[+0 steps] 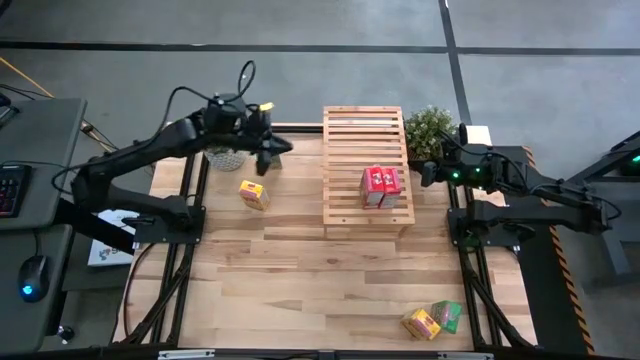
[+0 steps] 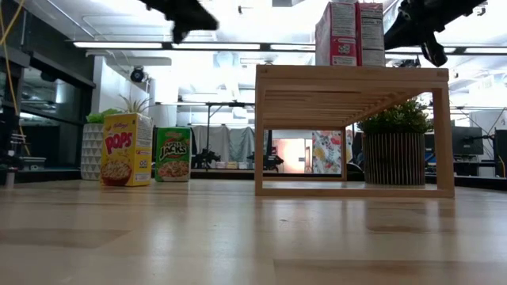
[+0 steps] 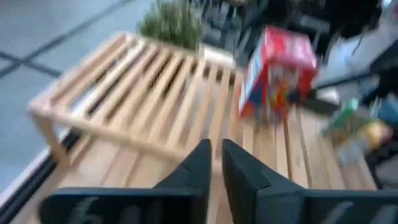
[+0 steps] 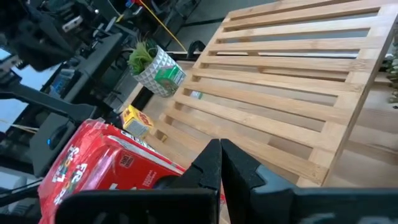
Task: Stack cereal on shelf
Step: Put the top yellow cereal box on the shelf
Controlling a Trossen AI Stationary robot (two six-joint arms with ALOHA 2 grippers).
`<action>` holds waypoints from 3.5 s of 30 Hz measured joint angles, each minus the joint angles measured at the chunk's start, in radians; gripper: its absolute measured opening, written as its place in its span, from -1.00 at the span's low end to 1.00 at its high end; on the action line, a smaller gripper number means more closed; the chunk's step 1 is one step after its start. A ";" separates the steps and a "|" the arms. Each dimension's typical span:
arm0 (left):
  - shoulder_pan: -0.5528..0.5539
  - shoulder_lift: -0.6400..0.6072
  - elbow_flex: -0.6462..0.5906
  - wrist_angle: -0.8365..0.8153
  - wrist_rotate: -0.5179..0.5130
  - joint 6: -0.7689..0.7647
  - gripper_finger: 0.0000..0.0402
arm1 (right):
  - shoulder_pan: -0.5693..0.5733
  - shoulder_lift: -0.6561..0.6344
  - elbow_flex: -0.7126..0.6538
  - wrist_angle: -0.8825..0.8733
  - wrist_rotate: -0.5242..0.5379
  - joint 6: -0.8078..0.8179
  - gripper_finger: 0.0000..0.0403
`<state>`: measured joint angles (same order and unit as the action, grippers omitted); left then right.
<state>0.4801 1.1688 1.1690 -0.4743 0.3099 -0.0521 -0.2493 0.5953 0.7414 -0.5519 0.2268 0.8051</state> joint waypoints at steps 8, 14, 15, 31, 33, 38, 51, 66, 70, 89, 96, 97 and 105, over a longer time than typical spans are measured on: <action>0.019 -0.061 0.000 -0.386 0.003 0.152 -0.13 | 0.000 0.000 0.000 0.000 -0.001 0.050 -1.00; 0.025 -0.015 0.000 -0.542 -0.036 0.187 0.40 | 0.000 0.000 0.000 0.000 0.003 0.056 -1.00; 0.025 -0.002 0.000 -0.560 -0.038 0.193 0.46 | 0.000 0.000 0.000 0.000 0.003 0.056 -1.00; -0.072 0.185 0.000 -0.740 -0.258 0.543 0.61 | 0.000 0.000 0.000 -0.012 0.006 0.023 -1.00; -0.078 0.198 0.000 -0.741 -0.261 0.545 0.61 | 0.000 0.000 0.000 -0.017 0.006 0.012 -1.00; -0.085 0.208 -0.043 -0.741 -0.268 0.562 0.61 | 0.000 0.000 0.000 -0.026 0.006 -0.002 -1.00; -0.110 0.208 -0.208 -0.590 -0.308 0.608 0.61 | 0.000 0.000 0.000 -0.036 0.006 -0.002 -1.00; -0.110 0.208 -0.281 -0.436 -0.307 0.645 0.61 | 0.000 0.000 0.000 -0.035 0.006 -0.003 -1.00; -0.110 0.208 -0.304 -0.442 -0.307 0.667 0.60 | 0.000 0.000 0.000 -0.035 0.006 -0.003 -1.00; -0.110 0.208 -0.336 -0.394 -0.305 0.667 0.03 | 0.000 0.000 0.000 -0.035 0.006 -0.003 -1.00; -0.110 0.208 -0.329 -0.402 -0.306 0.663 -0.23 | 0.001 0.000 0.000 -0.035 0.006 -0.002 -1.00; -0.110 0.208 -0.323 -0.404 -0.306 0.659 -0.25 | 0.000 0.000 0.000 -0.035 0.006 -0.003 -1.00; -0.108 0.208 -0.112 -0.553 -0.388 0.657 -0.24 | 0.001 0.000 0.000 -0.035 0.006 -0.003 -1.00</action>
<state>0.3725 1.3766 1.0566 -1.0275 -0.0781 0.6050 -0.2487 0.5953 0.7414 -0.5873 0.2329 0.8024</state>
